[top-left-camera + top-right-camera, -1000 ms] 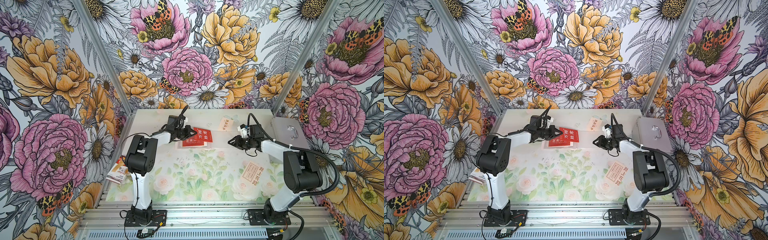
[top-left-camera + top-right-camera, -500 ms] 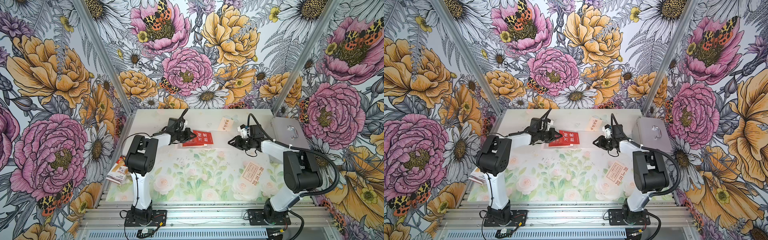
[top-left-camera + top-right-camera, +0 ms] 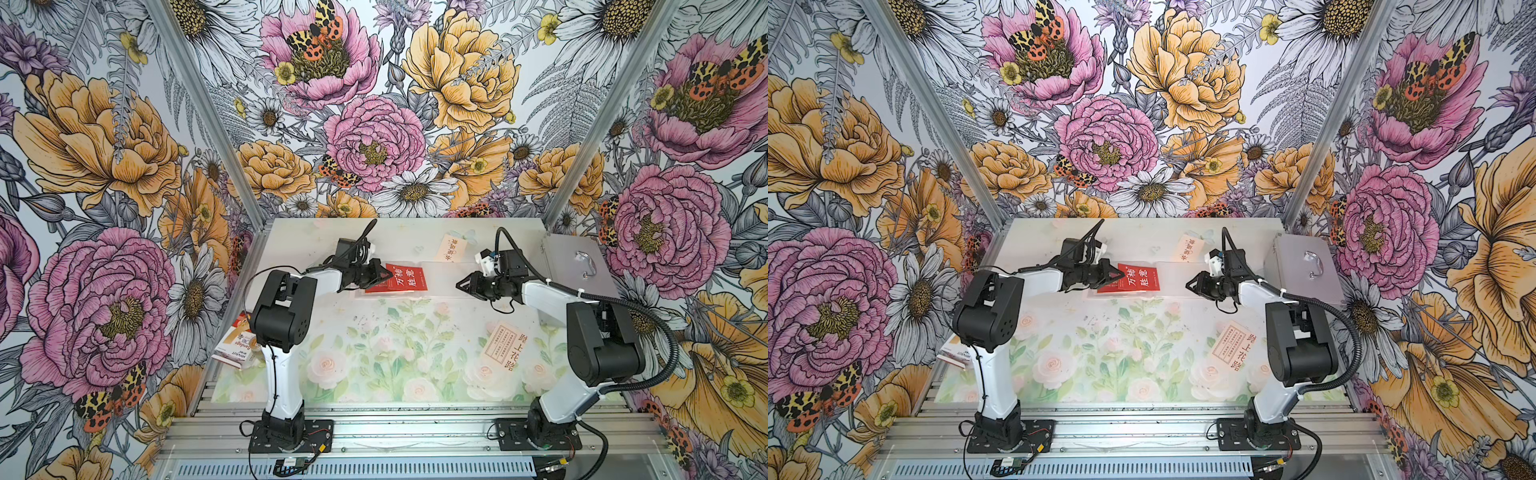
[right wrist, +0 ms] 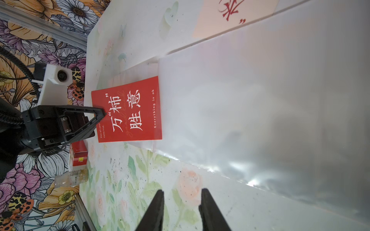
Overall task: Place the photos into the photo albums
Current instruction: Insert the photo into the photo album.
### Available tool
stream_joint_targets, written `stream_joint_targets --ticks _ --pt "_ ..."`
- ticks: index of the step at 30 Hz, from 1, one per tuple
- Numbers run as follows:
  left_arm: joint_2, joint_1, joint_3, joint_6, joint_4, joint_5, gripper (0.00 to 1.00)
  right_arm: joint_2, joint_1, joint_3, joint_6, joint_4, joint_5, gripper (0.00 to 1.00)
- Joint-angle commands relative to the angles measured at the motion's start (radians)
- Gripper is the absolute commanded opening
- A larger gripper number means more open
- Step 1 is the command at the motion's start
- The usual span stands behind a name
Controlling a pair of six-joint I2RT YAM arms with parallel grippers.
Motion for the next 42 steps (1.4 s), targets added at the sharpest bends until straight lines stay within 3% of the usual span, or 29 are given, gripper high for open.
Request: stream_joint_targets --ticks 1,42 --pt "-0.024 -0.009 -0.032 0.014 0.005 -0.031 0.00 0.003 -0.006 -0.012 -0.013 0.026 0.009 0.33" --pt "0.015 -0.066 0.070 0.020 -0.054 -0.093 0.00 -0.012 -0.006 -0.025 -0.017 0.026 0.018 0.33"
